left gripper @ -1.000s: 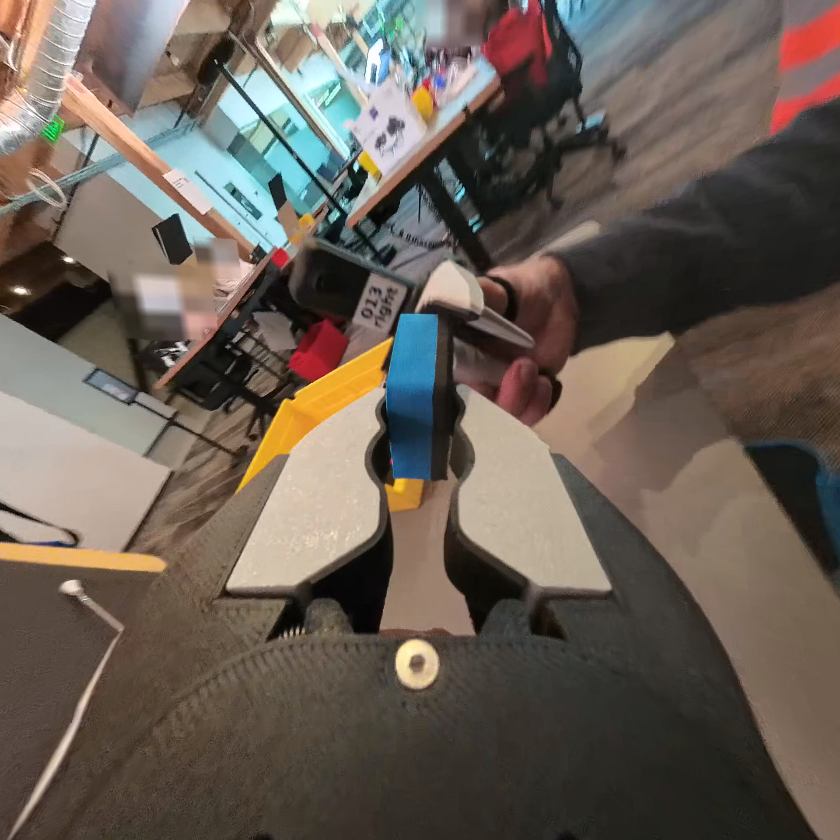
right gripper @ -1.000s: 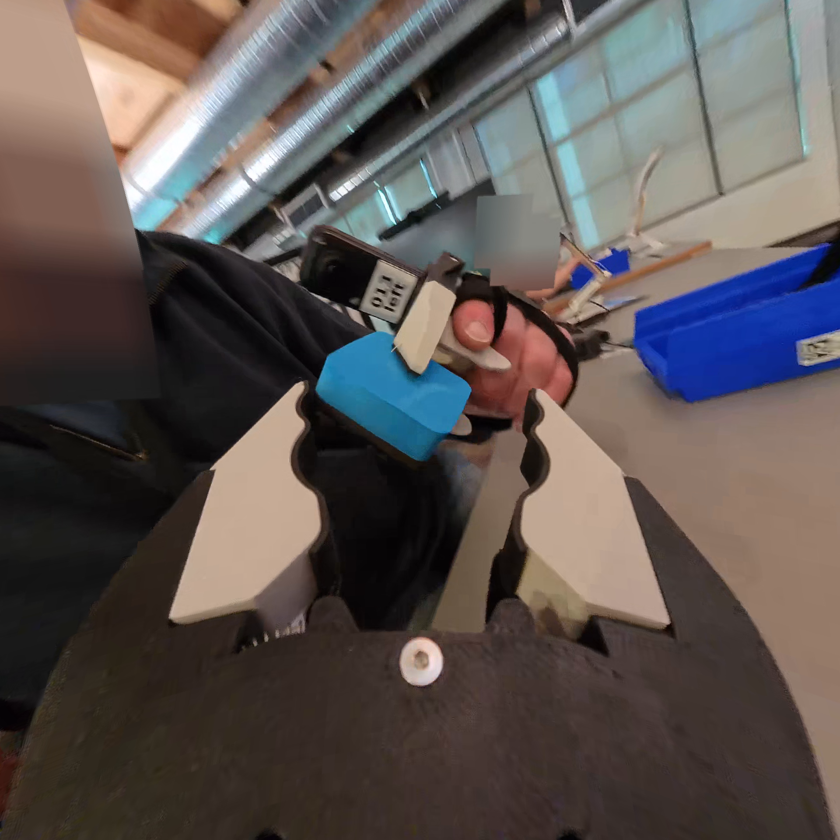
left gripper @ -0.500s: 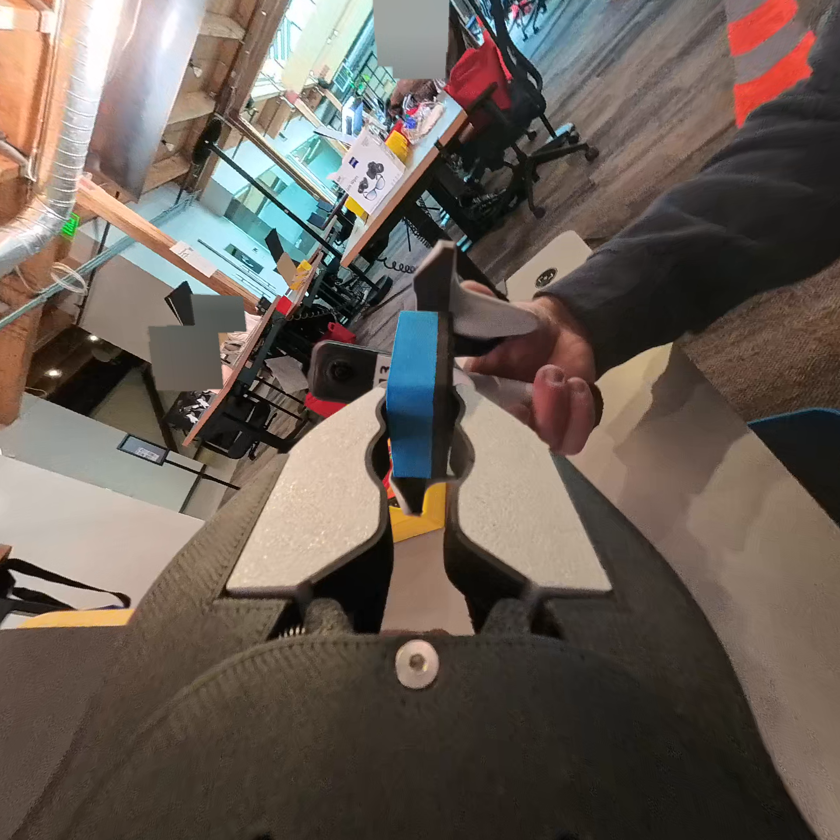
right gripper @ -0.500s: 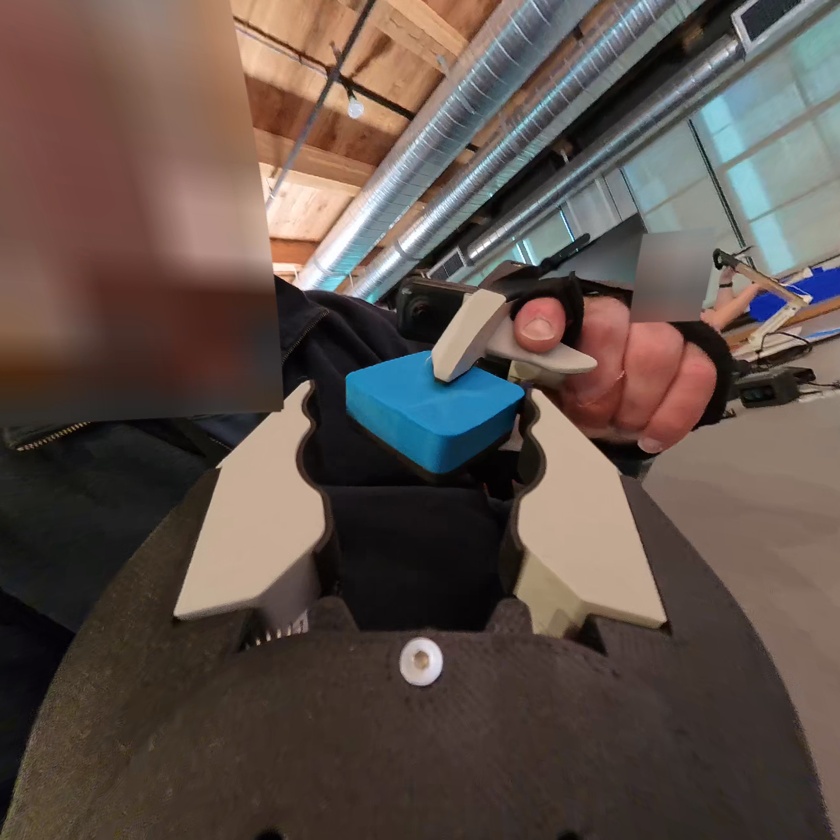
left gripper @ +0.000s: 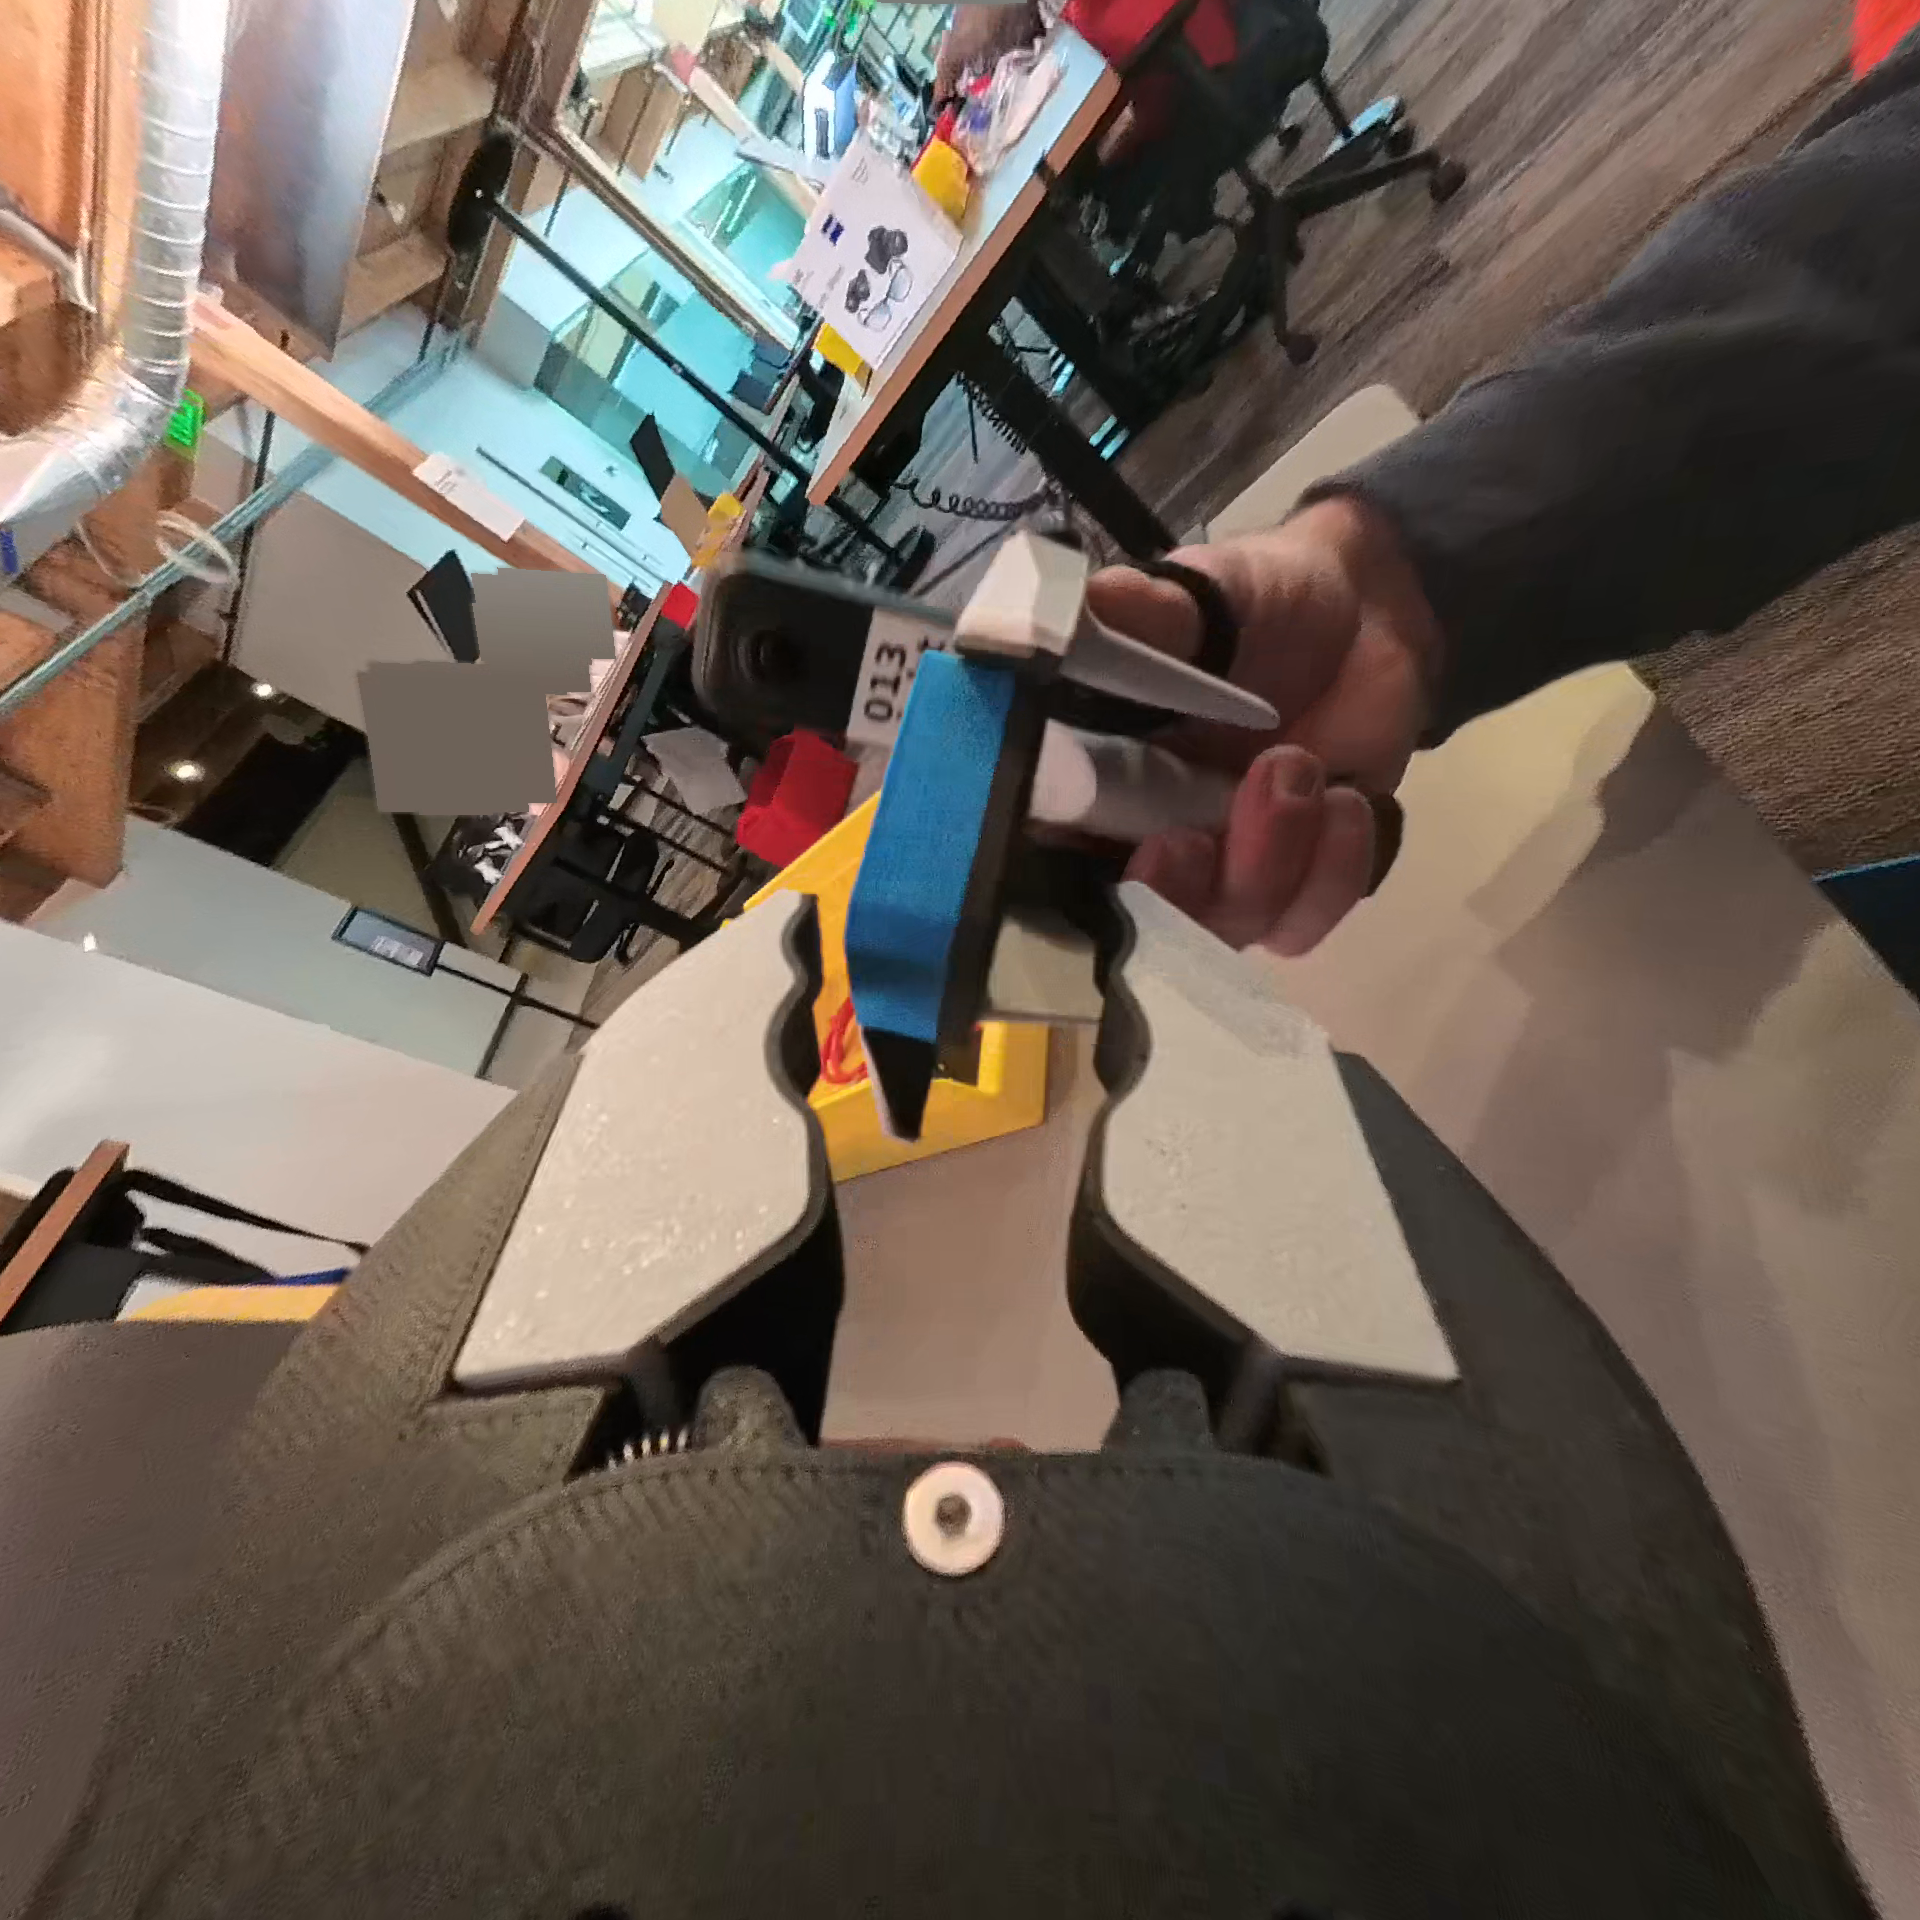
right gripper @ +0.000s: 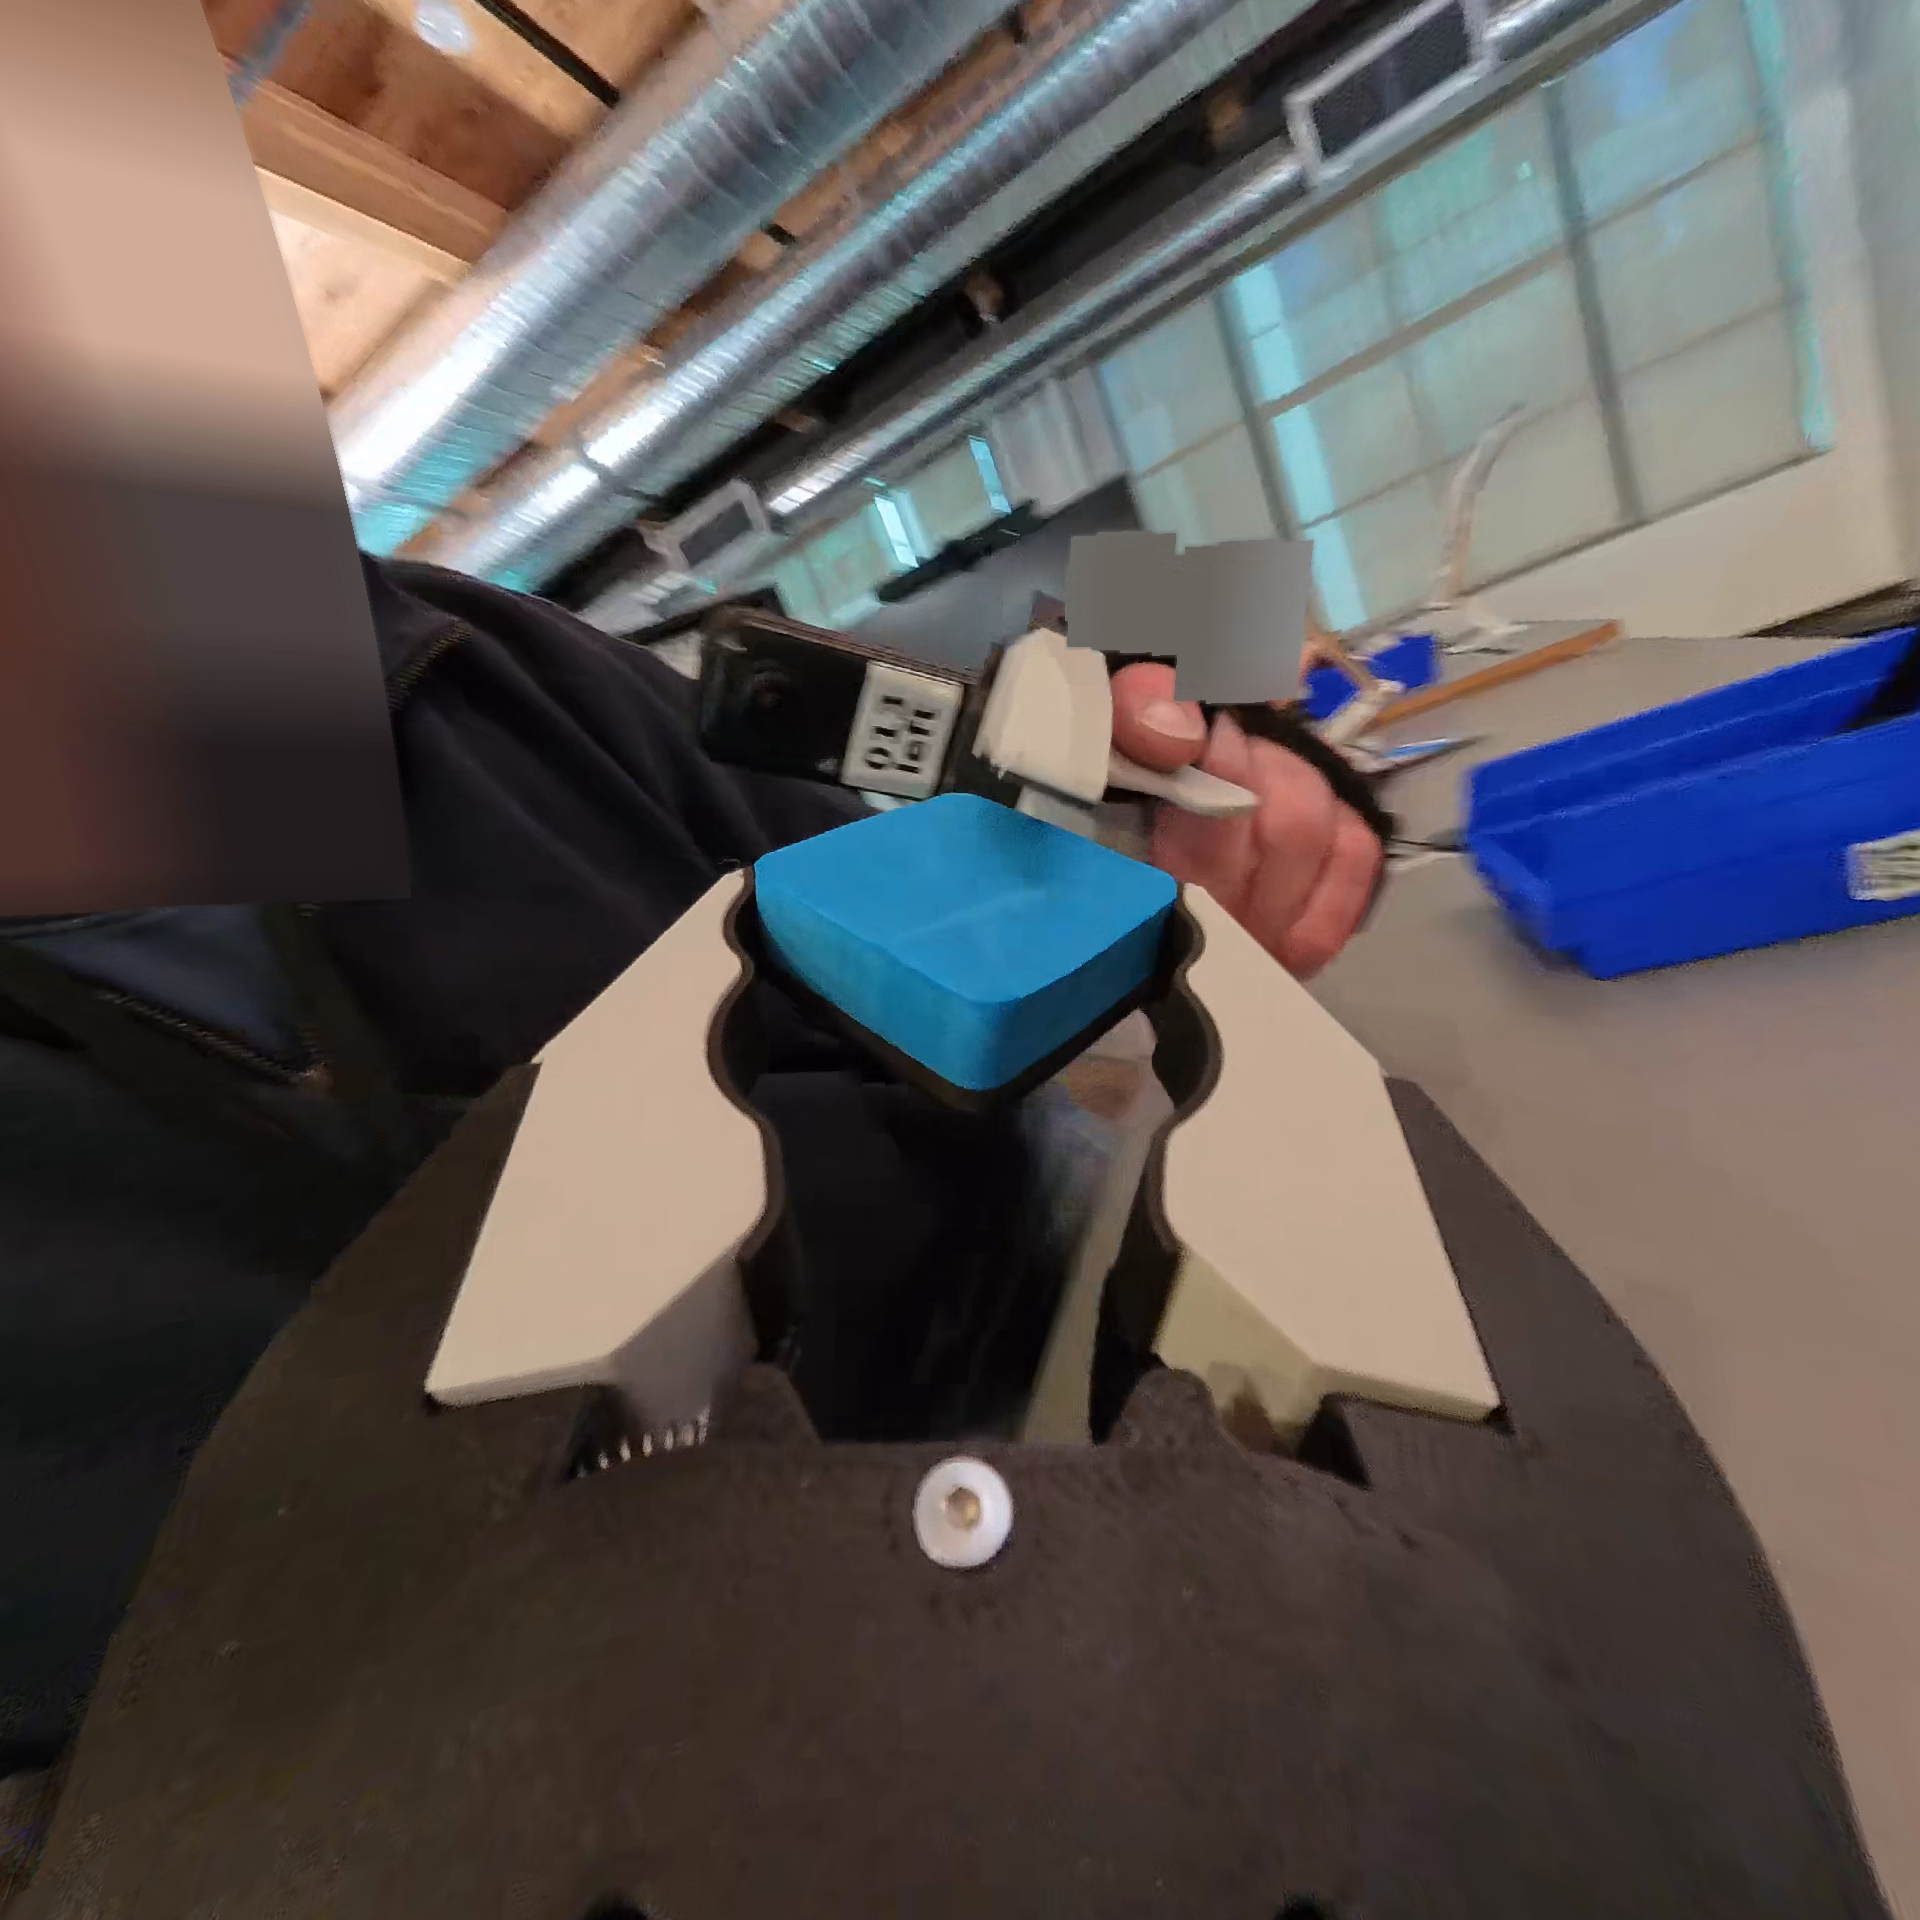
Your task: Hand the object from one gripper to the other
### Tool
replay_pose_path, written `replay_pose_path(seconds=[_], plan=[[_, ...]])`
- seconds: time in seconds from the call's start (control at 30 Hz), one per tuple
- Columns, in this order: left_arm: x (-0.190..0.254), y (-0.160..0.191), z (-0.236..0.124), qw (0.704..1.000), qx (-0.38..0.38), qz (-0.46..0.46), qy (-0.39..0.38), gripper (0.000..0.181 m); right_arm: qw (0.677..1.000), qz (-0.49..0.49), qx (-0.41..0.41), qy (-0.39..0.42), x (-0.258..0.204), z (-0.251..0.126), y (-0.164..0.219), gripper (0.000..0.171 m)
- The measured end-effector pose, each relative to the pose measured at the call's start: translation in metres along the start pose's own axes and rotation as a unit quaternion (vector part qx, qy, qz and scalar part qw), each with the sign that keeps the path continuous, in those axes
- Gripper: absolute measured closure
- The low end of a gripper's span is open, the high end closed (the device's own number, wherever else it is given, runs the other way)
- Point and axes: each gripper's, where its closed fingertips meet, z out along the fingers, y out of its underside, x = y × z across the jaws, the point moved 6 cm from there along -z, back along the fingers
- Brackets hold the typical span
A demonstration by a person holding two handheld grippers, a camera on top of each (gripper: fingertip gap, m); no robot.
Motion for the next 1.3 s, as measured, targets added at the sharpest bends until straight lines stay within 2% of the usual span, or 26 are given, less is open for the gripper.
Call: replay_pose_path(seconds=[0.1, 0.17, 0.3, 0.4, 0.5, 0.6, 0.73, 0.8, 0.9, 1.03, 1.3], plan=[[-0.004, 0.005, -0.004, 0.999, -0.009, -0.016, -0.026, 0.120, 0.994, -0.050, -0.010, 0.093, 0.006, -0.008, -0.005, 0.098], [-0.004, 0.007, -0.006, 0.999, -0.014, -0.009, -0.042, 0.127, 0.988, -0.070, -0.027, 0.136, 0.009, -0.013, -0.006, 0.097], [0.002, 0.008, -0.003, 0.999, -0.029, 0.021, -0.032, 0.130, 0.983, -0.080, -0.052, 0.154, 0.009, -0.017, -0.005, 0.098], [-0.005, 0.009, -0.010, 0.999, -0.031, 0.006, -0.006, 0.134, 0.980, -0.083, -0.096, 0.155, 0.008, -0.021, -0.001, 0.098], [-0.015, 0.004, -0.019, 0.999, -0.024, -0.015, 0.046, 0.137, 0.968, -0.073, -0.192, 0.144, 0.008, -0.022, 0.010, 0.098], [-0.018, -0.003, -0.018, 0.990, -0.037, -0.021, 0.135, 0.135, 0.950, -0.062, -0.280, 0.128, 0.009, -0.020, 0.018, 0.098], [-0.006, -0.007, -0.004, 0.966, -0.076, 0.014, 0.248, 0.121, 0.927, -0.052, -0.358, 0.097, 0.010, -0.013, 0.022, 0.097], [0.003, -0.004, 0.006, 0.952, -0.105, 0.040, 0.284, 0.109, 0.920, -0.049, -0.382, 0.077, 0.009, -0.010, 0.023, 0.098], [0.012, 0.004, 0.017, 0.936, -0.136, 0.080, 0.314, 0.099, 0.911, -0.043, -0.407, 0.047, 0.006, -0.007, 0.025, 0.098], [0.023, 0.006, 0.024, 0.922, -0.144, 0.115, 0.341, 0.103, 0.895, -0.031, -0.444, 0.017, 0.004, -0.005, 0.032, 0.097], [0.033, 0.009, 0.029, 0.926, -0.136, 0.106, 0.337, 0.103, 0.890, 0.000, -0.454, -0.037, 0.002, -0.006, 0.037, 0.098]])
